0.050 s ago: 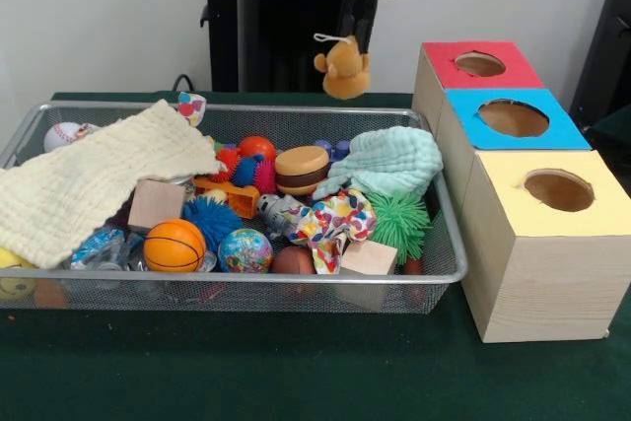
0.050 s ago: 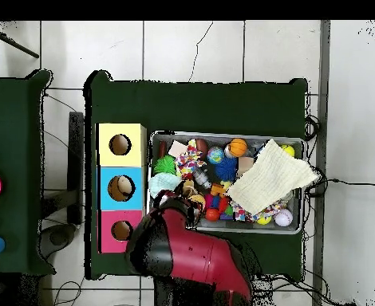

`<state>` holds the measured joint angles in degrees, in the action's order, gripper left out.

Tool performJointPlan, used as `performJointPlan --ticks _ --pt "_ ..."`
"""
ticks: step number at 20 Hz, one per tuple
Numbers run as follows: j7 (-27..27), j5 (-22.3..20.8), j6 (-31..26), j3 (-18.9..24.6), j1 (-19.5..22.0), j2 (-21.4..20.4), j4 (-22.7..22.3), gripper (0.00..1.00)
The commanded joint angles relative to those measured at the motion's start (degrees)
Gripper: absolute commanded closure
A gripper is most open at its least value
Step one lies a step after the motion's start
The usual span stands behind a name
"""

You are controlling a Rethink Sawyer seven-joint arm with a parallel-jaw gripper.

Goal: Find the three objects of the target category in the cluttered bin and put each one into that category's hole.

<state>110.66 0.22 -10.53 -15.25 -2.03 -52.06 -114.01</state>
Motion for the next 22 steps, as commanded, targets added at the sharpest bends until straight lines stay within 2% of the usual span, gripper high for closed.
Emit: performJointPlan --ticks 1,8,9,14,22 --pt "12.13 3.31 -8.07 1.08 -3.93 -3.44 -6.03 1.0" --pt "18.2 7.04 -12.36 -4.39 -12.7 -4.05 -7.91 1.0" --pt "20.08 7.86 -13.37 -6.25 -15.43 -3.68 -7.8 1.0" --pt "21.8 11.17 -14.15 -8.85 -20.1 -2.72 -8.72 1.0" --pt "25.59 16.95 -5.05 -6.74 -22.31 0.59 -15.21 1.0"
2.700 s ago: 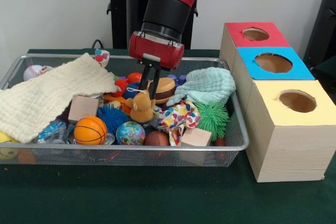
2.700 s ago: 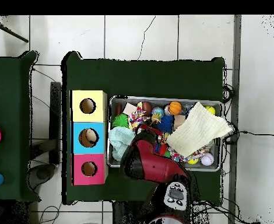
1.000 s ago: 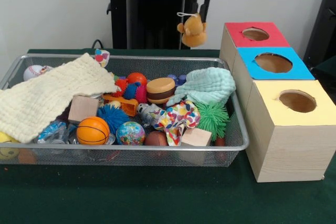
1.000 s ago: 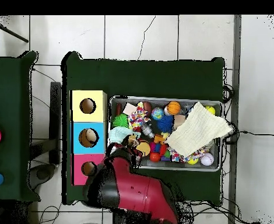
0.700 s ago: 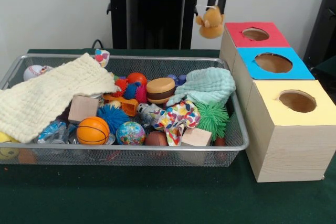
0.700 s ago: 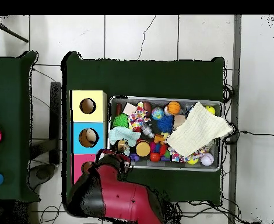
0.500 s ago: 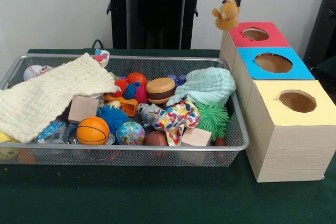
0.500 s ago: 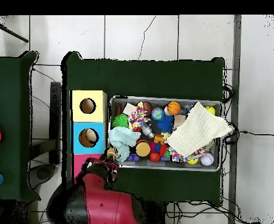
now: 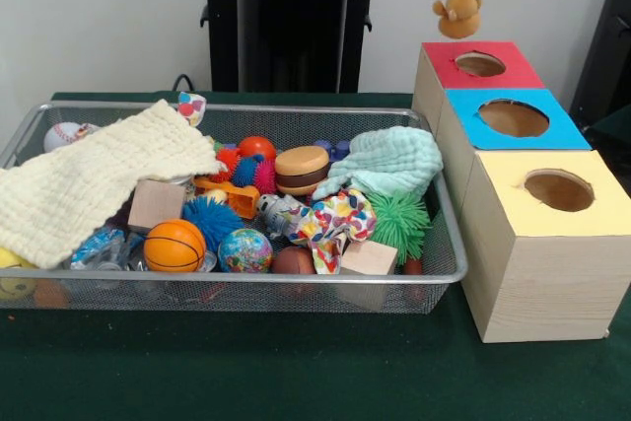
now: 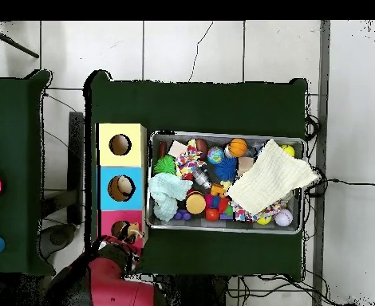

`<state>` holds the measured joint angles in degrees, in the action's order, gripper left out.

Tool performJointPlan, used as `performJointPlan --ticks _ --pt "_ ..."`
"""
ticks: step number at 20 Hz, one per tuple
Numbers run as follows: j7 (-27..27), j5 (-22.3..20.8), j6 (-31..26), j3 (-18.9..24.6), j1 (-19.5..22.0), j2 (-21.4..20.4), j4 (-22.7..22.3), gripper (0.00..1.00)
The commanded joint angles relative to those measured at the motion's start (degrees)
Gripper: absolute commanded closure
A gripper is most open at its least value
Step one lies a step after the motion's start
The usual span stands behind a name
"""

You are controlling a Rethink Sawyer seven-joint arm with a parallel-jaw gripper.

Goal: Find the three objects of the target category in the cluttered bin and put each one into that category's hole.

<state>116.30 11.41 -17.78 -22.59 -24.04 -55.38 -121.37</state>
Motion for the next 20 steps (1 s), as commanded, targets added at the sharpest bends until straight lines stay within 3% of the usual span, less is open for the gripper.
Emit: performJointPlan --ticks 1,10,20 --pt "20.43 6.13 3.44 0.99 -0.47 4.31 -8.6 1.0" --pt "23.8 8.76 12.35 4.62 -1.44 7.75 -13.03 1.0" --pt "29.48 16.02 5.7 1.35 -11.83 9.31 -11.51 1.0"
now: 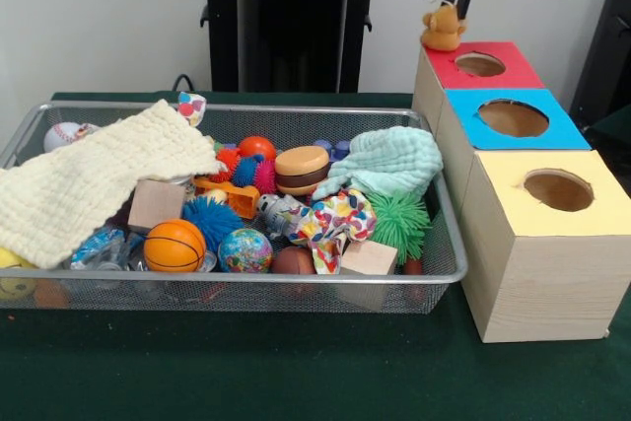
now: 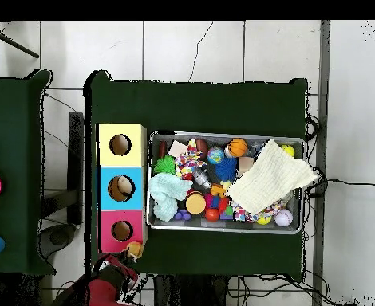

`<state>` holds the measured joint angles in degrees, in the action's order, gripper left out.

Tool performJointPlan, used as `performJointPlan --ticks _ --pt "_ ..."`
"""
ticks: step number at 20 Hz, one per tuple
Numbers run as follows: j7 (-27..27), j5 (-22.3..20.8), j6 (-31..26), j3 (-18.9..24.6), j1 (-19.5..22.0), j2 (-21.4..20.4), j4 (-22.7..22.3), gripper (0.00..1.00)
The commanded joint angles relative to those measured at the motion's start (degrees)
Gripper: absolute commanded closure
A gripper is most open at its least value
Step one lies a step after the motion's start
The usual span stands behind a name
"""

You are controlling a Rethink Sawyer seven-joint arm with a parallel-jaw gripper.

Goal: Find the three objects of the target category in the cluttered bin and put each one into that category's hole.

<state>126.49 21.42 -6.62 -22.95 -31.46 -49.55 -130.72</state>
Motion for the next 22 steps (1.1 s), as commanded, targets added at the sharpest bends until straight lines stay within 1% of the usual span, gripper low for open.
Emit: performJointPlan --ticks 1,3,6,8,9,12,13,15,20,22 --pt "19.58 6.37 -6.7 0.79 -5.56 3.51 -1.59 1.0" --pt "19.99 6.93 -8.57 -0.74 -7.26 3.74 -0.51 1.0" --pt "19.6 7.05 -11.2 -2.93 -8.68 3.94 1.28 1.0" --pt "17.35 5.98 -12.37 -4.0 -7.49 3.75 2.61 1.0" --pt "15.51 4.9 -12.87 -4.68 -6.27 3.56 3.42 1.0" --pt "12.89 3.6 -12.6 -4.74 -4.04 2.99 3.86 1.0" --pt "11.75 3.17 -12.35 -4.44 -2.71 3.09 4.39 1.0" --pt "10.89 3.08 -12.01 -3.13 -0.94 3.37 4.89 1.0" --pt "10.9 2.72 -13.35 -2.31 0.3 3.88 7.32 1.0" --pt "10.45 2.3 -15.08 -2.43 0.87 4.08 9.25 1.0"
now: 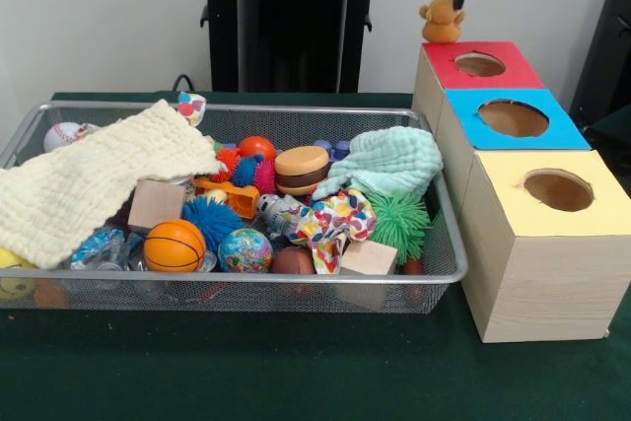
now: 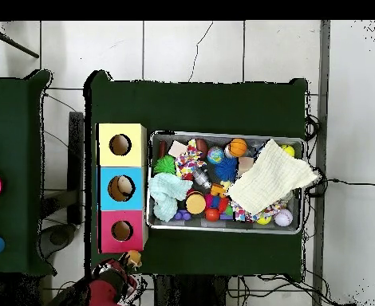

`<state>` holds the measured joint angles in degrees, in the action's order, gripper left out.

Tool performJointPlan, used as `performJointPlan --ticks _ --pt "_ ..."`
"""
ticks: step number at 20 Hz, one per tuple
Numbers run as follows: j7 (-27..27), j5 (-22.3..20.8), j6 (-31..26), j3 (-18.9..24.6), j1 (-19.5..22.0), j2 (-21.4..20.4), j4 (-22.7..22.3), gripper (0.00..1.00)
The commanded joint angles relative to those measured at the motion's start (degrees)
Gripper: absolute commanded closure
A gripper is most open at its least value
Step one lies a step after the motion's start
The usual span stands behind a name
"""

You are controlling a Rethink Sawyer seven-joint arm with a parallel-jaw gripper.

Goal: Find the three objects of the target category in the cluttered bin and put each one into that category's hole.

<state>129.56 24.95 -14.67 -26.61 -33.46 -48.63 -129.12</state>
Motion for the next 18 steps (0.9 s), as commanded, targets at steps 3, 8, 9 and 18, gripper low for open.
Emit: performJointPlan --ticks 3,8,9,18 --pt "7.41 -2.2 -12.25 -0.18 2.78 2.94 11.4 1.0" --pt "7.51 -5.23 -23.31 -2.52 2.88 1.83 17.44 1.0" --pt "7.22 -5.73 -24.82 -2.56 3.31 1.56 18.17 1.0" --pt "5.55 -8.03 -29.34 -0.56 7.16 0.86 21.41 1.0"
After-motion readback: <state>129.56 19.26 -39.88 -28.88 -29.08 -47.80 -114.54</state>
